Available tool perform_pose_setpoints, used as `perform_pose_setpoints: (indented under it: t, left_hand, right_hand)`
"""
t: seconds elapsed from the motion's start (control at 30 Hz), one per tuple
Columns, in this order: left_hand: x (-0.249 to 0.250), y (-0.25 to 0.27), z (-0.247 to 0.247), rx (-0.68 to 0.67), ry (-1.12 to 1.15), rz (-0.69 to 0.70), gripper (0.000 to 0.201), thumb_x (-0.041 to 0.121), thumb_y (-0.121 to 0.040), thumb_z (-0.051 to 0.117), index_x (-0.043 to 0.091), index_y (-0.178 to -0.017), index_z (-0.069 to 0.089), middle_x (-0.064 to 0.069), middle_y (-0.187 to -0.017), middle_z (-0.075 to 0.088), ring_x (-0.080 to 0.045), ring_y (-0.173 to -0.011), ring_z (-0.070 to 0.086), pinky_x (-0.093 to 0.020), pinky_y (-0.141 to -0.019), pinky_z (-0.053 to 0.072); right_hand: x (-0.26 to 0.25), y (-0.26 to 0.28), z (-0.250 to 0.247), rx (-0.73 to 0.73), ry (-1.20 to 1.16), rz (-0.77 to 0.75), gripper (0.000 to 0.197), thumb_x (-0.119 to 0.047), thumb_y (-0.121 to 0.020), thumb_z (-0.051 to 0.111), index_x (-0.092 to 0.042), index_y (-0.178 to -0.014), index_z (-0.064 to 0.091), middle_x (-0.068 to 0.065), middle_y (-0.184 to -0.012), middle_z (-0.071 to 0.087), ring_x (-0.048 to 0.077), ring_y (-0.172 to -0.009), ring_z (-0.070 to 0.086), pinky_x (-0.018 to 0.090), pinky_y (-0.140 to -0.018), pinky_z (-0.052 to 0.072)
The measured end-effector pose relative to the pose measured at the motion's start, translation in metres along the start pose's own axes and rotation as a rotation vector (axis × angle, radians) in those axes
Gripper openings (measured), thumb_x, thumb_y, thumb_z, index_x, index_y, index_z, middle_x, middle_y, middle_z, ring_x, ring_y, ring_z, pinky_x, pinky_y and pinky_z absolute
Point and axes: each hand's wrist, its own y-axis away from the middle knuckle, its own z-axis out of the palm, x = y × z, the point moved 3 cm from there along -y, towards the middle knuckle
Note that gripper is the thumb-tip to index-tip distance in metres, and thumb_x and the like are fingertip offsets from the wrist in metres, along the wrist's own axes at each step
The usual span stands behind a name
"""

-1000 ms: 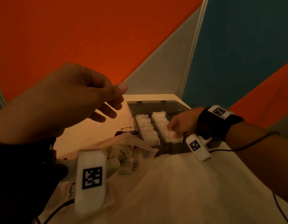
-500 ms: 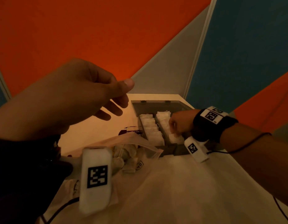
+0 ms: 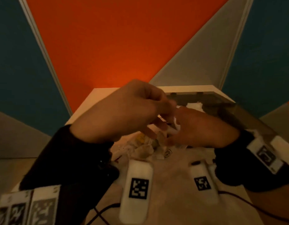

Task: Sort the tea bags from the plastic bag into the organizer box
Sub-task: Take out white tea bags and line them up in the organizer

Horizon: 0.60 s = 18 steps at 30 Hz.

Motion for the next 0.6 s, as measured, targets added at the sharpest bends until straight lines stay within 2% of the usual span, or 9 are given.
perform_pose_setpoints:
  t: [0.07, 0.1, 0.17, 0.2, 0.27, 0.37, 0.47, 0.53, 0.6]
  left_hand:
    - [-0.018, 0.006, 0.014, -0.058, -0.046, -0.089, 0.023, 0.021, -0.094, 0.058, 0.011, -0.082, 0.075, -0.003, -0.084, 0.076, -0.018, -0.080, 0.073, -0.039, -0.072, 0.062]
    - [-0.030, 0.009, 0.021, -0.094, -0.117, -0.106, 0.022, 0.020, -0.094, 0.057, 0.013, -0.084, 0.076, -0.003, -0.087, 0.076, -0.016, -0.081, 0.071, -0.033, -0.075, 0.061]
    - [-0.054, 0.014, 0.031, -0.163, -0.320, -0.125, 0.020, 0.022, -0.094, 0.057, 0.015, -0.101, 0.075, -0.001, -0.103, 0.073, -0.009, -0.086, 0.063, -0.011, -0.072, 0.048]
    - [-0.067, 0.015, 0.032, -0.187, -0.420, -0.162, 0.023, 0.027, -0.094, 0.058, 0.017, -0.112, 0.070, 0.001, -0.115, 0.067, -0.008, -0.089, 0.059, -0.007, -0.070, 0.043]
    - [-0.093, 0.014, 0.024, -0.166, -0.582, -0.324, 0.047, 0.042, -0.090, 0.062, 0.025, -0.132, 0.052, 0.001, -0.130, 0.050, -0.012, -0.107, 0.053, -0.013, -0.080, 0.042]
    - [-0.123, 0.006, 0.009, -0.097, -0.740, -0.483, 0.091, 0.061, -0.074, 0.070, 0.027, -0.146, 0.028, -0.006, -0.144, 0.032, -0.028, -0.128, 0.042, -0.039, -0.103, 0.041]
    - [-0.141, 0.004, 0.004, -0.162, -0.823, -0.636, 0.114, 0.071, -0.065, 0.070, 0.028, -0.153, 0.012, -0.007, -0.157, 0.016, -0.031, -0.141, 0.027, -0.044, -0.112, 0.031]
    - [-0.147, 0.004, 0.006, -0.226, -0.877, -0.697, 0.112, 0.080, -0.059, 0.067, 0.030, -0.150, 0.022, -0.005, -0.154, 0.026, -0.031, -0.137, 0.033, -0.047, -0.110, 0.034]
    - [-0.145, 0.005, 0.011, -0.257, -0.911, -0.695, 0.099, 0.084, -0.055, 0.065, 0.030, -0.135, 0.042, 0.000, -0.144, 0.045, -0.028, -0.124, 0.046, -0.045, -0.103, 0.041]
  right_hand:
    - [0.003, -0.009, 0.007, 0.027, 0.050, 0.007, 0.027, -0.053, -0.077, 0.063, -0.031, -0.092, 0.060, -0.008, -0.092, 0.058, 0.016, -0.088, 0.061, 0.038, -0.079, 0.053]
    - [0.005, -0.013, 0.005, 0.063, 0.043, 0.012, 0.012, -0.039, -0.083, 0.063, -0.027, -0.083, 0.061, -0.009, -0.084, 0.056, 0.016, -0.084, 0.060, 0.035, -0.076, 0.052]
    - [0.002, -0.018, -0.005, 0.107, -0.023, -0.007, 0.013, -0.026, -0.088, 0.064, -0.021, -0.077, 0.065, -0.007, -0.079, 0.058, 0.014, -0.078, 0.059, 0.033, -0.070, 0.049]
    - [-0.001, -0.019, -0.010, 0.110, -0.051, -0.022, 0.013, -0.024, -0.089, 0.064, -0.019, -0.078, 0.068, -0.006, -0.080, 0.062, 0.013, -0.078, 0.059, 0.033, -0.071, 0.049]
    - [-0.002, -0.023, -0.016, 0.089, -0.085, -0.036, 0.013, -0.023, -0.089, 0.066, -0.019, -0.077, 0.070, -0.004, -0.081, 0.066, 0.013, -0.078, 0.061, 0.031, -0.069, 0.047]
    - [-0.005, -0.027, -0.018, 0.009, -0.063, -0.049, 0.015, -0.020, -0.088, 0.066, -0.020, -0.073, 0.069, -0.005, -0.075, 0.067, 0.012, -0.074, 0.060, 0.028, -0.062, 0.042]
    - [-0.005, -0.027, -0.017, -0.053, -0.056, -0.039, 0.013, -0.018, -0.085, 0.068, -0.020, -0.073, 0.071, -0.006, -0.070, 0.067, 0.014, -0.073, 0.062, 0.030, -0.067, 0.048]
    - [-0.004, -0.027, -0.015, -0.081, -0.040, -0.047, 0.015, -0.016, -0.085, 0.068, -0.020, -0.071, 0.070, -0.009, -0.064, 0.065, 0.013, -0.071, 0.061, 0.030, -0.068, 0.049]
    - [-0.003, -0.026, -0.013, -0.101, -0.029, -0.059, 0.016, -0.017, -0.086, 0.068, -0.020, -0.070, 0.069, -0.010, -0.052, 0.063, 0.012, -0.068, 0.060, 0.029, -0.067, 0.048]
